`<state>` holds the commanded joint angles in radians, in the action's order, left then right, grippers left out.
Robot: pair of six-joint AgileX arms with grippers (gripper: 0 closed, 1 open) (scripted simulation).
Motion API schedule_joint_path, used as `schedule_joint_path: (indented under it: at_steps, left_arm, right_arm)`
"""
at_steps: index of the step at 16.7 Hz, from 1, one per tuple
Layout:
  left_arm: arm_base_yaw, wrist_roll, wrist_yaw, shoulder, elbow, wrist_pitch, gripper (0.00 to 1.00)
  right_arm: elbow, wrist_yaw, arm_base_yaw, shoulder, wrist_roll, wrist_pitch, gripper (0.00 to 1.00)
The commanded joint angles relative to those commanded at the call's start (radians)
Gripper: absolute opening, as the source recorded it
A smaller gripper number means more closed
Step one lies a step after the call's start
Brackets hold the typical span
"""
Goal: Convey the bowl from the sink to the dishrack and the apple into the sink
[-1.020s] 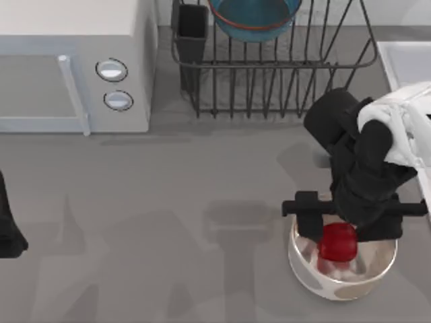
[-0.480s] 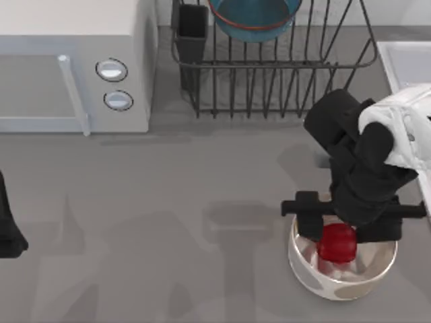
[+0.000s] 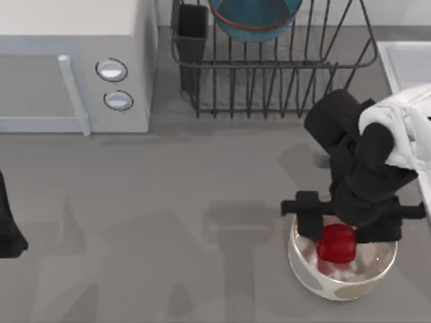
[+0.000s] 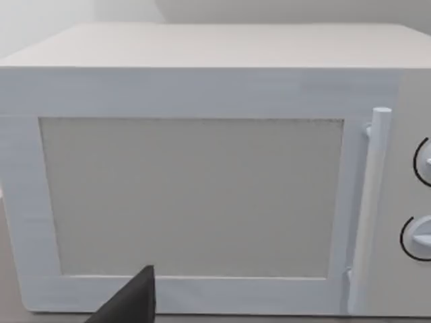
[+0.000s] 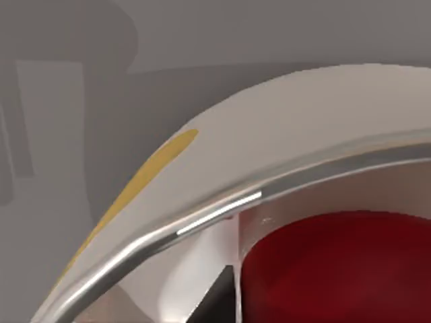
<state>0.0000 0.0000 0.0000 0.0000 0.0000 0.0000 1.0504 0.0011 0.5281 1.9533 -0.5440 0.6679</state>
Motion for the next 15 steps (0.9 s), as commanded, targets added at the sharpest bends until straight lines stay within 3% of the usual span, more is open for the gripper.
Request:
schedule_joint_path:
  at_steps: [5, 6, 10, 15]
  left_arm:
    - [0.000, 0.000, 0.000, 0.000, 0.000, 0.000, 1.00]
    - [0.000, 0.000, 0.000, 0.000, 0.000, 0.000, 1.00]
    - [0.000, 0.000, 0.000, 0.000, 0.000, 0.000, 1.00]
    - [0.000, 0.000, 0.000, 0.000, 0.000, 0.000, 1.00]
  right_arm:
    - [0.000, 0.000, 0.000, 0.000, 0.000, 0.000, 0.00]
    - [0.020, 0.000, 0.029, -0.149, -0.065, 0.100, 0.00]
    - [0.082, 0.000, 0.030, -0.170, -0.065, 0.174, 0.00]
    - [0.239, -0.001, 0.028, -0.230, -0.062, 0.420, 0.00]
